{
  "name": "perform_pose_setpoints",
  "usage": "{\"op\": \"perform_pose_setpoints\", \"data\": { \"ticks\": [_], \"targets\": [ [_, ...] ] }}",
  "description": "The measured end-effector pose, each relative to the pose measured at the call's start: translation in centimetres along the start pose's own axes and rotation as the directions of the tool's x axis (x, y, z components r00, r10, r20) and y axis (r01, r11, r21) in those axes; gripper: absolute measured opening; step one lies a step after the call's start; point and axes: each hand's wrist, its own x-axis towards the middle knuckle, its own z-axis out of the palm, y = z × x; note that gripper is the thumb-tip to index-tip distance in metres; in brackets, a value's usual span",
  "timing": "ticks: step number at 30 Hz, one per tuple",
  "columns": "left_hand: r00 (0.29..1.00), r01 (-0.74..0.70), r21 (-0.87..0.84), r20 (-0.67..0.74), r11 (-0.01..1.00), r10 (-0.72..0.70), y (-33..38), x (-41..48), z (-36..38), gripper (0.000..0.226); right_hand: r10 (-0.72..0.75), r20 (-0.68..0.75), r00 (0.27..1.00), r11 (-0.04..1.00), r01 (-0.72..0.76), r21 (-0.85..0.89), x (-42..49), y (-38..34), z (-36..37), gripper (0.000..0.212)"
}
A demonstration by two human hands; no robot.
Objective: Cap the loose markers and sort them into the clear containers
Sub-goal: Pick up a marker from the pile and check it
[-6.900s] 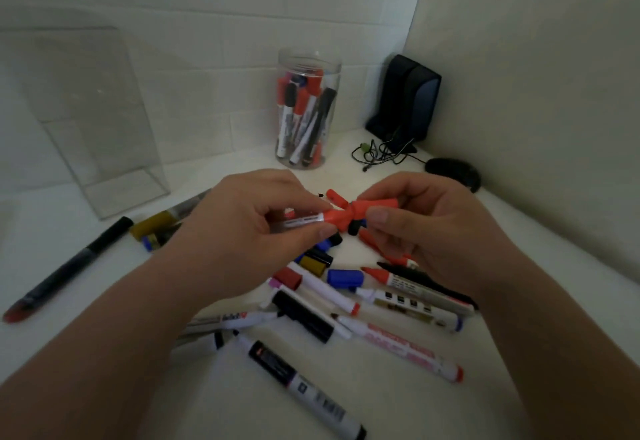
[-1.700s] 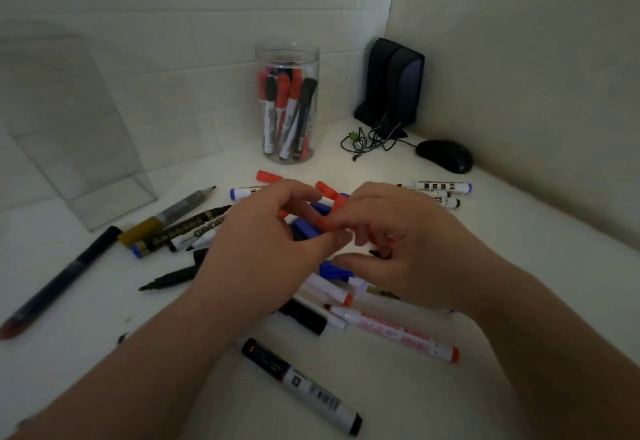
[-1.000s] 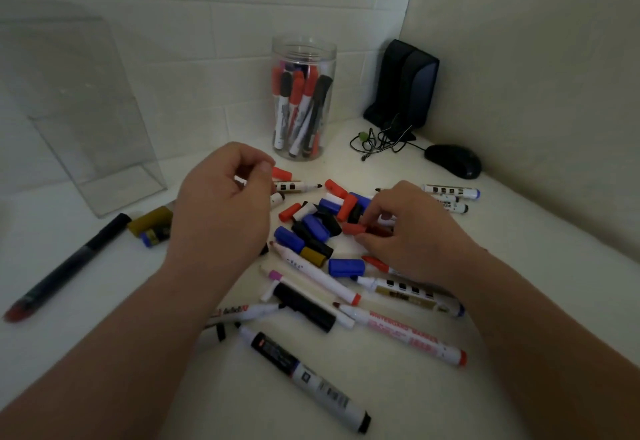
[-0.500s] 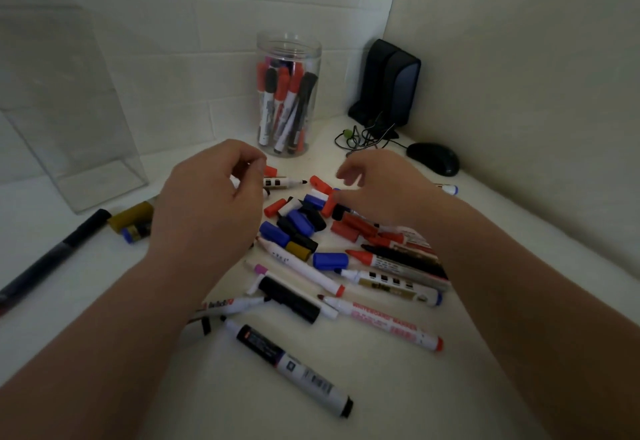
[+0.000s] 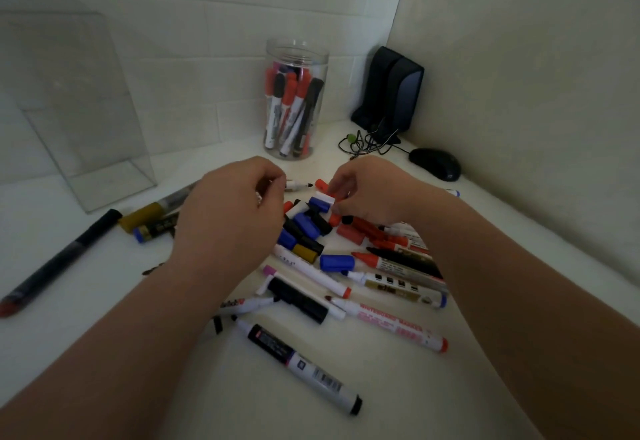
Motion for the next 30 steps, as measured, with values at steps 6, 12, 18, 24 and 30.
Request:
{"op": "perform_pose_setpoints", "data": {
  "ticks": [6, 12, 18, 24, 30],
  "targets": [
    [0.999, 0.013, 0.009, 0.036, 1.000, -0.014, -0.1, 0.1, 0.0, 0.012, 0.038, -0.004, 0.999, 0.999, -0.038, 0.032, 0.1, 0.4, 0.1, 0.023],
    [0.999, 0.009, 0.000, 0.040, 1.000, -0.009, -0.1, 0.0, 0.0, 0.011, 0.035, -0.009, 0.999, 0.998, -0.034, 0.053, 0.0, 0.3, 0.1, 0.023],
    [0.999, -0.002, -0.004, 0.044, 1.000, 0.002, -0.3, 0.0, 0.0, 0.013, 0.000, -0.017, 1.000, 0.976, 0.004, 0.216, -0.8, -0.1, -0.4, 0.024],
    [0.972, -0.099, -0.098, 0.202, 0.990, 0.118, 0.8, -0.5, 0.1, 0.047, 0.028, -0.144, 0.989, 0.765, 0.072, 0.640, -5.0, -2.2, -2.0, 0.017],
    [0.939, -0.261, -0.223, 0.169, 0.939, 0.301, 1.1, -0.9, 0.0, 0.026, -0.025, -0.124, 0.992, 0.503, 0.120, 0.856, -8.5, -3.5, -1.2, 0.016]
  ]
}}
